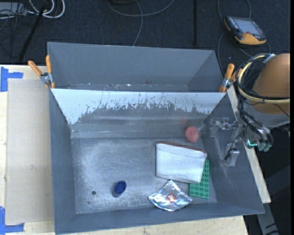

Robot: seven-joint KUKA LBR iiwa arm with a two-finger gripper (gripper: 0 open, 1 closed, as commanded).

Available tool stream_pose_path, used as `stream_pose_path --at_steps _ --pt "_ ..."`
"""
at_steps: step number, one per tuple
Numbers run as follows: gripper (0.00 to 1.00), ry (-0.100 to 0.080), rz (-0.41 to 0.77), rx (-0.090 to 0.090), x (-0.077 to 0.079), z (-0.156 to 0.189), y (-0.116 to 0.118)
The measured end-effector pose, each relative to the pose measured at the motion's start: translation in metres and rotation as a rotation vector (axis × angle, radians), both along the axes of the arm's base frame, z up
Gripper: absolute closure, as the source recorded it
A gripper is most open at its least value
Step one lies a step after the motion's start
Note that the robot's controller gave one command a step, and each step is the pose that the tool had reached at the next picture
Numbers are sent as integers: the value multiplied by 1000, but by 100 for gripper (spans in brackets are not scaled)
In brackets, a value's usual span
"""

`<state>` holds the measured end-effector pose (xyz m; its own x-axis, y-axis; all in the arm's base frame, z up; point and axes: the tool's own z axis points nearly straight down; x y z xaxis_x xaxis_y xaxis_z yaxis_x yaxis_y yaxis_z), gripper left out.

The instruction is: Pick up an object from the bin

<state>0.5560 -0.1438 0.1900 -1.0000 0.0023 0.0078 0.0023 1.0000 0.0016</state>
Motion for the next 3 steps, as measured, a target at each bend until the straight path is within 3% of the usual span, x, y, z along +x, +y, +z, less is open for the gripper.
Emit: stream_pose_path --at_steps 1,2,3 --pt "0 -3 95 2 -54 -123 23" --pt "100 -7 99 -1 -52 -117 21" --pt "100 -11 120 -1 -62 -57 30"
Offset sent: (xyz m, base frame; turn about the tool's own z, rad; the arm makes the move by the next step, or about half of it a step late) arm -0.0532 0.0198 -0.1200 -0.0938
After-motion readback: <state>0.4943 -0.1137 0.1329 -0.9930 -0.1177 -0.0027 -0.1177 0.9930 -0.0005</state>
